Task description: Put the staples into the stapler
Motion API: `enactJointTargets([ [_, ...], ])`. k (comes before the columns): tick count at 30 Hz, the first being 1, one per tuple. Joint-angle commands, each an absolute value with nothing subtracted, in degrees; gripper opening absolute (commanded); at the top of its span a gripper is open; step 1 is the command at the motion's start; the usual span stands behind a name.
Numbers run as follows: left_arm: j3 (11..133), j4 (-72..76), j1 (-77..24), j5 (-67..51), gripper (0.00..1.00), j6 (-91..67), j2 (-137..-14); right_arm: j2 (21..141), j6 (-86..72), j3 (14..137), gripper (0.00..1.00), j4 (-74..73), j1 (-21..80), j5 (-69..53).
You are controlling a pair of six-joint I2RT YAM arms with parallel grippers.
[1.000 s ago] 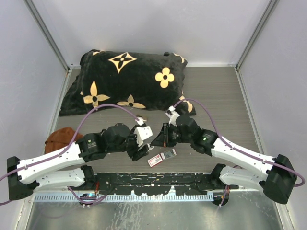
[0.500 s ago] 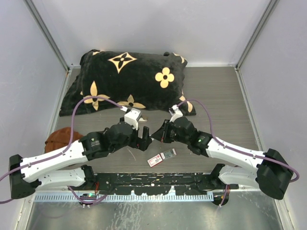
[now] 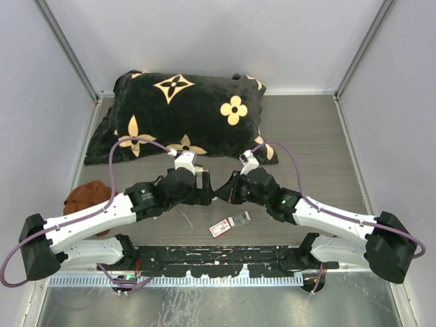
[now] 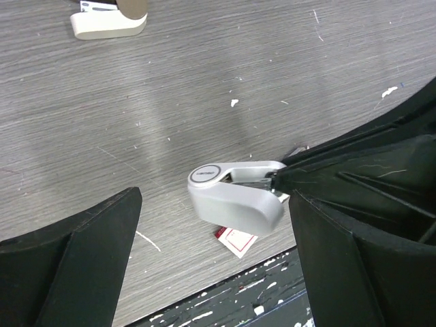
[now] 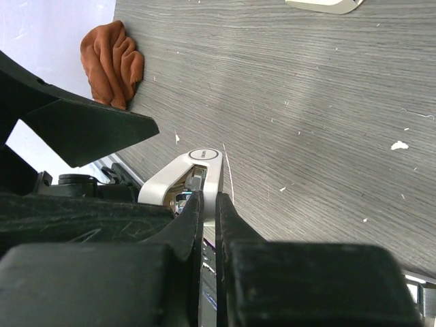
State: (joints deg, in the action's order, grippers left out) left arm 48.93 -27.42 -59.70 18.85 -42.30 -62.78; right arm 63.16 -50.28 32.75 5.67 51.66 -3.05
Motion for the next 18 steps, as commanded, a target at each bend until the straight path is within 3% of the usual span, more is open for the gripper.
enactJointTargets([
  [1, 47.18, -25.02, -58.11, 20.23, 0.92, -44.09, -59.84, 60.36, -49.54, 32.93, 0.01, 8.72, 51.94, -1.65],
  [18, 36.05, -30.22, -47.81, 17.81, 0.93, -44.12, -48.58, 56.01, -50.11, 33.21, 0.01, 5.92, 49.96, -4.40],
])
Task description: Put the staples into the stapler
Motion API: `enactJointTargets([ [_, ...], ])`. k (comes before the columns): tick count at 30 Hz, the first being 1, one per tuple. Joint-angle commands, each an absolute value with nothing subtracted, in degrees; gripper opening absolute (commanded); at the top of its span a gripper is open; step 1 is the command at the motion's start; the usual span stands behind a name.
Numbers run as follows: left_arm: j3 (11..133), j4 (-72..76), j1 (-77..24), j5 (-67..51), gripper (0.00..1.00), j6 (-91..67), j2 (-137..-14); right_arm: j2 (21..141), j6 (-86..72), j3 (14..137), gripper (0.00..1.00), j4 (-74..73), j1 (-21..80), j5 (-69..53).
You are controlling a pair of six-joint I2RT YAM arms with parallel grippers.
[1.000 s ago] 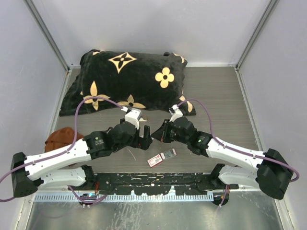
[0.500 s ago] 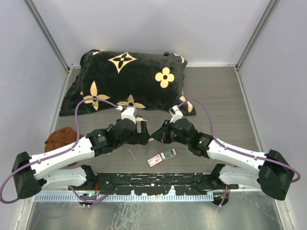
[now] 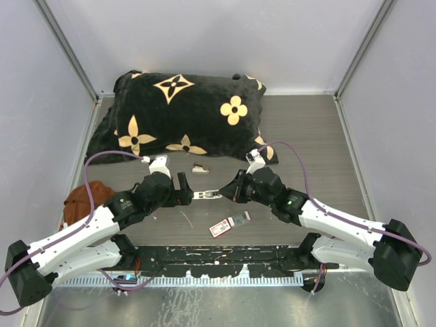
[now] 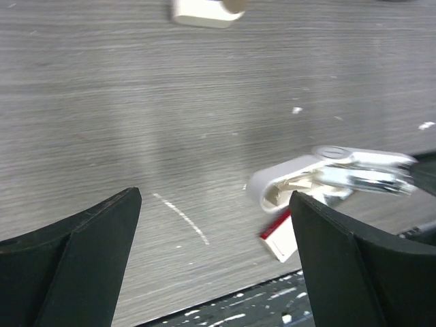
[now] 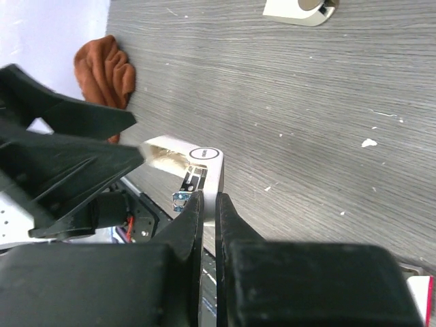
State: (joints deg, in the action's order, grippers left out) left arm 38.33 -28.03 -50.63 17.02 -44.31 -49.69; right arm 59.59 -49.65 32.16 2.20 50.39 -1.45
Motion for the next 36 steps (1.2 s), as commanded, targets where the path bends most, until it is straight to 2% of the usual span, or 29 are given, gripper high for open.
enactJointTargets([
  [1, 35.49, -30.16, -47.27, 17.53, 0.93, -44.12, -48.29, 55.75, -50.35, 33.14, 0.01, 5.95, 49.74, -4.92],
  [8, 33.57, -28.88, -45.37, 16.17, 0.93, -43.56, -47.87, 56.10, -50.68, 32.48, 0.01, 5.96, 48.98, -5.78],
  [15, 34.88, -31.31, -44.63, 18.67, 0.94, -42.41, -43.87, 63.39, -50.18, 31.61, 0.01, 8.76, 46.57, -4.78],
  [25, 38.11, -34.94, -44.22, 18.44, 0.96, -40.44, -37.06, 72.71, -50.50, 29.49, 0.01, 18.86, 40.26, -13.42],
  [36, 39.05, -33.61, -44.10, 16.26, 0.96, -39.55, -40.10, 81.64, -51.47, 28.63, 0.01, 25.82, 36.00, -20.70],
])
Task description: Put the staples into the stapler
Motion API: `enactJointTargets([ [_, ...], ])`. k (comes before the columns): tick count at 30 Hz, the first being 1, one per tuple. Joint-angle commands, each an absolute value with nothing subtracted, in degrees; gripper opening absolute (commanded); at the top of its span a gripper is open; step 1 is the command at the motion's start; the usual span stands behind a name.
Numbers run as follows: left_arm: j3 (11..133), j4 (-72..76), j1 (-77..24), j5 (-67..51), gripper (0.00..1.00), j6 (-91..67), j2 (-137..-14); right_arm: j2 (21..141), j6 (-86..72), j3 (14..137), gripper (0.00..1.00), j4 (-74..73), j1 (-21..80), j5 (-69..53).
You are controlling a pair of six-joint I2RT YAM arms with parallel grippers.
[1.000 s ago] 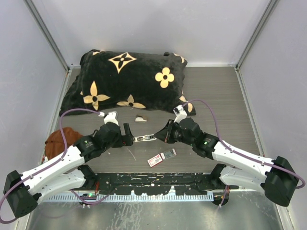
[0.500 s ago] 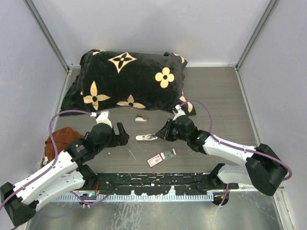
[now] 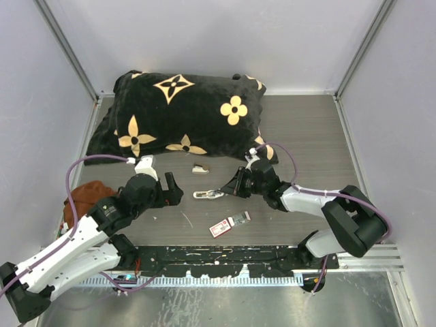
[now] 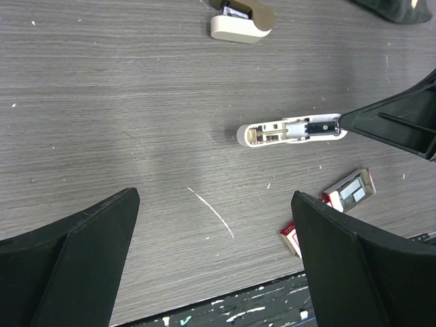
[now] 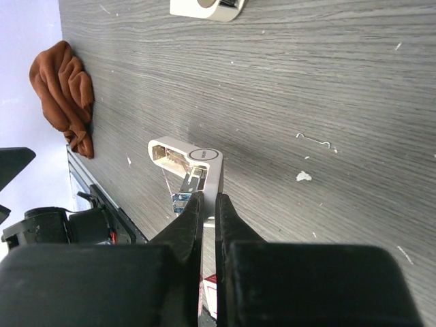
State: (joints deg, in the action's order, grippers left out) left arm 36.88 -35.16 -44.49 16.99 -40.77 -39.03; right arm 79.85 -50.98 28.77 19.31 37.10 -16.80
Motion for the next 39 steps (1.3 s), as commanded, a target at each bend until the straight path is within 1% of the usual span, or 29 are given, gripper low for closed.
enactJointTargets([
  [1, 38.94, -33.27, -44.09, 16.01, 0.96, -39.59, -40.42, 82.18, -51.42, 28.62, 0.00, 26.00, 35.66, -21.08],
  [7, 38.37, -31.62, -43.88, 15.22, 0.97, -39.85, -41.85, 84.12, -49.99, 28.25, 0.02, 24.46, 34.18, -21.40],
  [12, 37.43, -30.87, -43.68, 14.56, 0.97, -40.90, -42.49, 83.37, -48.82, 26.46, 0.20, 23.27, 32.22, -20.97],
  [18, 36.84, -30.03, -43.34, 14.14, 0.97, -41.85, -42.86, 81.65, -46.30, 26.71, 0.34, 19.94, 31.57, -20.14],
  [23, 36.81, -28.62, -42.84, 12.76, 0.97, -42.25, -43.82, 78.98, -43.85, 26.67, 0.38, 16.79, 31.02, -19.08],
  [30, 37.01, -23.26, -39.49, 7.09, 0.95, -43.23, -48.10, 70.74, -37.36, 28.24, 0.47, 4.95, 30.41, -12.73],
  [35, 37.09, -15.51, -34.78, 0.39, 0.92, -46.79, -55.47, 65.36, -35.16, 29.91, 0.50, -1.01, 30.41, -10.91],
  [39, 39.29, -9.62, -34.34, -1.88, 0.90, -48.14, -63.61, 62.42, -35.07, 30.06, 0.53, -2.99, 30.41, -11.01],
])
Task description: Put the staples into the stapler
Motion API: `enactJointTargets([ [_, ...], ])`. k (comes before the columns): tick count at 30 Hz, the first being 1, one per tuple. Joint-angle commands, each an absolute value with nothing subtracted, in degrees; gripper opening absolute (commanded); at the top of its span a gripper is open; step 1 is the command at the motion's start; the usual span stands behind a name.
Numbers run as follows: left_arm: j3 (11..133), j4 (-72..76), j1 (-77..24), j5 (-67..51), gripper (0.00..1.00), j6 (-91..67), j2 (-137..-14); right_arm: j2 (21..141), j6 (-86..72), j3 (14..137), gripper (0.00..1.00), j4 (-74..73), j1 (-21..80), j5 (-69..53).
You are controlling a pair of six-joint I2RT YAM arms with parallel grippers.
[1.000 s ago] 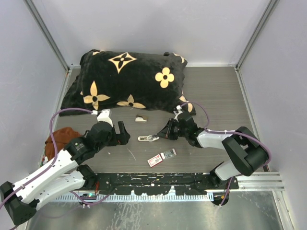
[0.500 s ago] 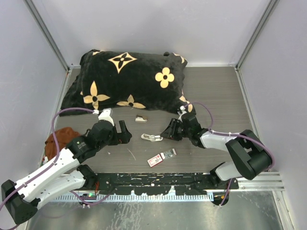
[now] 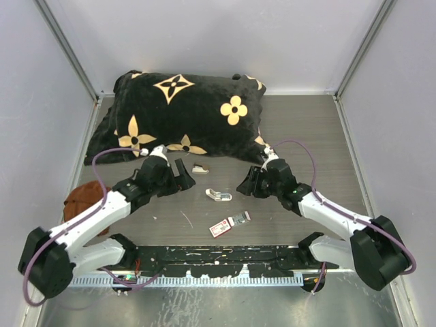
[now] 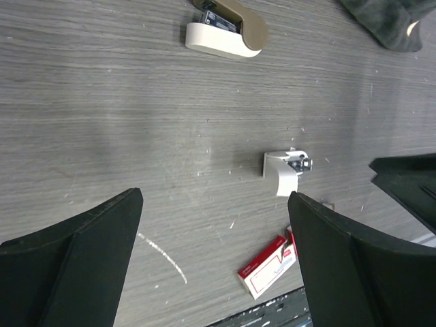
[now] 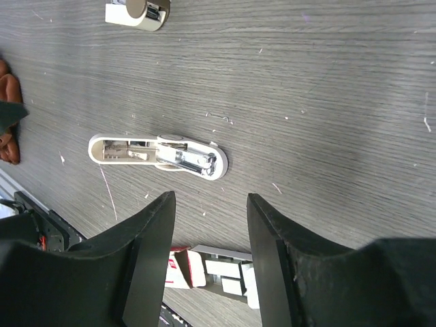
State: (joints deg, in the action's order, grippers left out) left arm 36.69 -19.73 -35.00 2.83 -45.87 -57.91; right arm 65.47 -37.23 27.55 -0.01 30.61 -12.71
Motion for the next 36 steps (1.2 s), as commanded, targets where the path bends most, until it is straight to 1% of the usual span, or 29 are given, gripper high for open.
enactJointTargets([
  [1, 40.39, -8.83, -34.32, -2.03, 0.89, -47.79, -65.75, 61.72, -35.12, 30.06, 0.53, -3.33, 30.41, -11.22],
  [9, 53.18, -13.21, -34.32, 4.02, 0.88, -36.35, -83.58, 58.14, -34.96, 30.04, 0.59, -4.90, 30.41, -12.44],
  [14, 60.15, -17.31, -34.35, 6.65, 0.90, -31.96, -92.81, 57.66, -34.36, 30.48, 0.63, -5.40, 30.41, -12.24],
  [18, 62.84, -15.76, -34.36, 3.38, 0.90, -32.23, -97.94, 58.24, -33.63, 30.85, 0.64, -5.93, 30.41, -11.79],
  [24, 67.47, -14.74, -34.30, 2.05, 0.91, -28.93, -103.85, 60.04, -32.26, 31.71, 0.65, -6.46, 30.40, -12.01],
  [36, 74.24, -8.51, -36.43, -14.50, 0.91, -21.15, -112.75, 61.80, -31.20, 32.33, 0.65, -6.89, 30.41, -11.58],
])
